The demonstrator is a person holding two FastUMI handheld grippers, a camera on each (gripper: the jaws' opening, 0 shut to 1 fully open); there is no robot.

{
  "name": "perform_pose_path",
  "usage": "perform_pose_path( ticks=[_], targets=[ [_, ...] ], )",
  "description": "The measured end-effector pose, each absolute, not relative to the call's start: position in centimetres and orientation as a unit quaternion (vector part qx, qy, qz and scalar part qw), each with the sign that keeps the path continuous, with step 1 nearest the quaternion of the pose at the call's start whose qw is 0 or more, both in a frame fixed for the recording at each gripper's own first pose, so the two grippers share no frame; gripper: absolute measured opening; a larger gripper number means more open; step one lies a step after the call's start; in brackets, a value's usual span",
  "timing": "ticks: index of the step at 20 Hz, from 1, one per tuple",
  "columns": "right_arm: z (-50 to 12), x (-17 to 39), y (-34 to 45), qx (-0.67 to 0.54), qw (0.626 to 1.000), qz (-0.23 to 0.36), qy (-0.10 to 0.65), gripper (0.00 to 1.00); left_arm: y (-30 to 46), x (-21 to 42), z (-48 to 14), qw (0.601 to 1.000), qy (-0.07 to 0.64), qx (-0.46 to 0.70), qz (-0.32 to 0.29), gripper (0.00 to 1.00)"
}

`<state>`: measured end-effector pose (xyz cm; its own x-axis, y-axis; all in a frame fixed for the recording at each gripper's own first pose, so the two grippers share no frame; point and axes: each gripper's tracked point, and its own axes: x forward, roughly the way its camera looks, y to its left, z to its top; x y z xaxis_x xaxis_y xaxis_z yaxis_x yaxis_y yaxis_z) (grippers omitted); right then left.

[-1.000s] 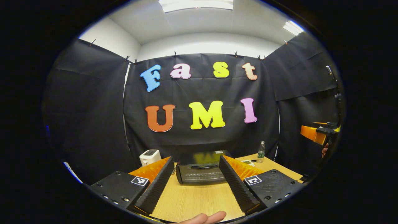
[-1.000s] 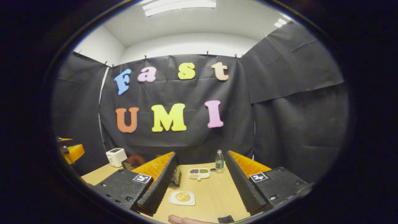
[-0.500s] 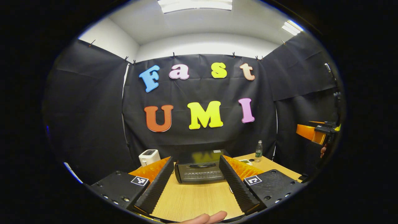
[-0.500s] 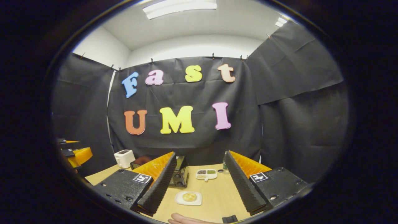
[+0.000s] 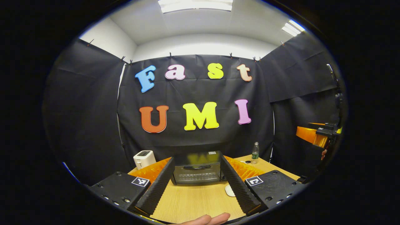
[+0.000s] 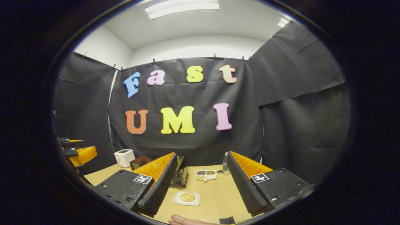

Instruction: Open the electric oven with the left hand, put the food in, and close the electric oven.

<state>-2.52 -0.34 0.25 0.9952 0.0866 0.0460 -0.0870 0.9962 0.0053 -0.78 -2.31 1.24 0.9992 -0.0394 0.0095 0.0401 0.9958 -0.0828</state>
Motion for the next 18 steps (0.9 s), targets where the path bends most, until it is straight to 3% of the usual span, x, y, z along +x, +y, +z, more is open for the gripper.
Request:
perform_pose_path(
  ticks=[8, 18],
  targets=[
    [-0.3, -2.3, -2.0, 0.010, 0.998, 0.042, -0.051, 0.96, -2.5, 3.3, 0.0, 0.998, -0.013, -0.062, -0.028, 0.95],
    [-2.5, 0.8, -2.4, 0.028, 0.996, 0.055, -0.064, 0.96, -5.6, 17.5, -7.3, 0.995, 0.028, -0.072, -0.066, 0.96]
  ],
)
